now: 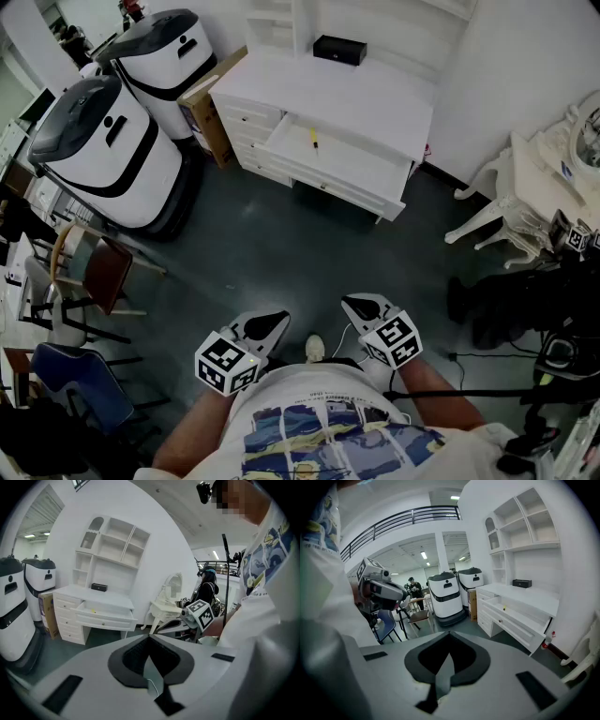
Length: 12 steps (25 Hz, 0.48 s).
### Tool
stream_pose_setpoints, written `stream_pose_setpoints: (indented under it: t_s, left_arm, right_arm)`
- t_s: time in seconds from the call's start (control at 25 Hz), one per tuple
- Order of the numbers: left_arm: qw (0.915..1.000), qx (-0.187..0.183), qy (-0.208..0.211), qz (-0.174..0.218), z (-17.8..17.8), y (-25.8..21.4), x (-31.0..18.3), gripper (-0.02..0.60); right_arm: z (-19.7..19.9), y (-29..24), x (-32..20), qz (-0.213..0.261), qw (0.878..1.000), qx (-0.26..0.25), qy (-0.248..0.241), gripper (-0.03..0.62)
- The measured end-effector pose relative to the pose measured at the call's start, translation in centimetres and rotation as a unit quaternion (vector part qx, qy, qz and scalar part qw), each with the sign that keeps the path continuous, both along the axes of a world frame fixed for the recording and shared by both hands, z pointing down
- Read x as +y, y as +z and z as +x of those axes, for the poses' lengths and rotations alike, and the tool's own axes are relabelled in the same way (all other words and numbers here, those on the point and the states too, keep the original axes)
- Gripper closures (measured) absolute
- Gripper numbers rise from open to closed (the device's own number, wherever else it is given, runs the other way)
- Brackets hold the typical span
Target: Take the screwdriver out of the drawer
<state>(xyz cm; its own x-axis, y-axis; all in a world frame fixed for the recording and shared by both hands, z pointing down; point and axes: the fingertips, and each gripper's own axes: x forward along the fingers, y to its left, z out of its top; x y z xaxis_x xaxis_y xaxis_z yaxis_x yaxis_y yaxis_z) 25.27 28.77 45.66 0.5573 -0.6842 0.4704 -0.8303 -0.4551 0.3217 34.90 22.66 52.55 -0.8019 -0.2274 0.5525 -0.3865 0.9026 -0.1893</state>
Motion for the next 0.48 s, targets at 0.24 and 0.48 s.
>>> stream_pose_setpoints:
  t_s: [0.24,0.48]
  left_arm:
    - [1.0000,0.003,-0.006,-0.002,0.0,0.4,-1.5,0.568]
    - [1.0000,0.006,-0.005,-0.004,-3.1,1.4,-3.8,0.568]
  right_arm:
    - [-0.1,1.1,-1.5,-0.007,1.000,0.005,-0.005,0.569]
    - [-2.9,2.0,-3.8,-0.012,1.000,0.011,-0.002,0.569]
